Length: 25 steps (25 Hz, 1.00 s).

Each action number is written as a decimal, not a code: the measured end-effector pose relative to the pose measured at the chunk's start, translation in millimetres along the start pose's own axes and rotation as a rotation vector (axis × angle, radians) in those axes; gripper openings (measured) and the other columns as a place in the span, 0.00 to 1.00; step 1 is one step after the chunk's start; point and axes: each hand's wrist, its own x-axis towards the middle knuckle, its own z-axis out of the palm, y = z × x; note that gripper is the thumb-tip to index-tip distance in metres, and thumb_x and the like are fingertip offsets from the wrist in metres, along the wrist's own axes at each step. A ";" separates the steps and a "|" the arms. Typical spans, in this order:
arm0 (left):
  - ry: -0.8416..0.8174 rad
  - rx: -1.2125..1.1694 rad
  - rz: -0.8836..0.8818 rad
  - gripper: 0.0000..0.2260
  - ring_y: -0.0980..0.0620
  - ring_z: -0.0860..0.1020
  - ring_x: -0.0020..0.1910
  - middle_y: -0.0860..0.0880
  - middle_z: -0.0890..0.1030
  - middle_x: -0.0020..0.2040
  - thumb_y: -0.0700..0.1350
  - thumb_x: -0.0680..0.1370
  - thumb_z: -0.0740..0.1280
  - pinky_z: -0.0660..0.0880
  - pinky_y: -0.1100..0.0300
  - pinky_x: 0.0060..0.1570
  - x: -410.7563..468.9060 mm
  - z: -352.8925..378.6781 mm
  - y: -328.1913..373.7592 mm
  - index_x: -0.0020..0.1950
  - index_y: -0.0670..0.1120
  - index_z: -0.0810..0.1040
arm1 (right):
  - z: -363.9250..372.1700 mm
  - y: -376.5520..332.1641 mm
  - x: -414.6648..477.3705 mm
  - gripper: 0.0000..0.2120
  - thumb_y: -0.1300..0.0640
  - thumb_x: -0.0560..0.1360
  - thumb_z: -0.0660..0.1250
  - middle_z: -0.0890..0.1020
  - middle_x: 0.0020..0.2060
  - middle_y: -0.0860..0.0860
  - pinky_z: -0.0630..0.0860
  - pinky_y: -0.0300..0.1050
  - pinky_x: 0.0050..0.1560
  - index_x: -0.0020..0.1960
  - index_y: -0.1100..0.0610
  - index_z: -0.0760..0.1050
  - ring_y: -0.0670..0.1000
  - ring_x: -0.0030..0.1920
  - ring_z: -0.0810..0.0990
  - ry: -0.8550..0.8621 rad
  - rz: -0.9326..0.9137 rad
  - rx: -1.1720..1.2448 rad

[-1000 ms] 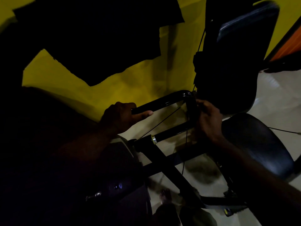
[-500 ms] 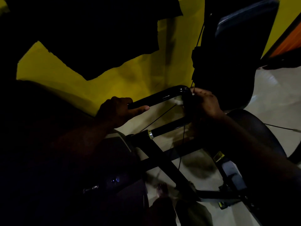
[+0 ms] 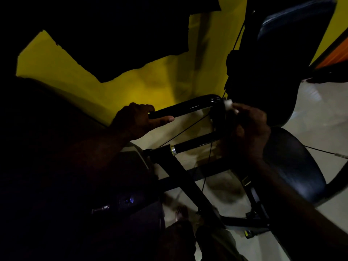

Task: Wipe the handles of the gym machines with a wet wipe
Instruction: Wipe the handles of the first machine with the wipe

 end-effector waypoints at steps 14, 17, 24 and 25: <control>0.007 0.026 0.009 0.40 0.51 0.77 0.32 0.52 0.76 0.32 0.87 0.65 0.50 0.70 0.60 0.32 0.9 2.3 -1.3 0.39 0.51 0.77 | 39.5 18.8 -62.4 0.31 0.73 0.67 0.68 0.78 0.66 0.61 0.81 0.57 0.52 0.71 0.62 0.75 0.64 0.56 0.73 -0.376 -0.346 -0.463; -0.010 0.035 -0.004 0.39 0.50 0.77 0.32 0.52 0.76 0.32 0.87 0.64 0.52 0.68 0.60 0.32 -0.6 -0.8 0.8 0.38 0.51 0.75 | 89.4 -31.9 -78.1 0.27 0.72 0.71 0.63 0.82 0.61 0.61 0.75 0.54 0.62 0.69 0.60 0.78 0.64 0.59 0.77 -0.386 0.074 -0.376; -0.022 0.031 -0.003 0.40 0.49 0.77 0.32 0.50 0.76 0.32 0.87 0.64 0.50 0.70 0.60 0.32 -3.6 -3.1 3.3 0.39 0.50 0.76 | 73.8 -20.1 -72.5 0.23 0.66 0.75 0.67 0.80 0.61 0.60 0.77 0.54 0.57 0.69 0.60 0.76 0.62 0.58 0.76 -0.574 -0.339 -0.515; -0.018 0.033 0.003 0.41 0.49 0.77 0.32 0.50 0.76 0.32 0.87 0.64 0.50 0.72 0.59 0.32 -2.7 -3.4 2.6 0.39 0.50 0.76 | 49.6 -4.4 -60.8 0.26 0.70 0.72 0.68 0.80 0.62 0.60 0.79 0.54 0.56 0.70 0.60 0.76 0.62 0.58 0.75 -0.455 -0.287 -0.514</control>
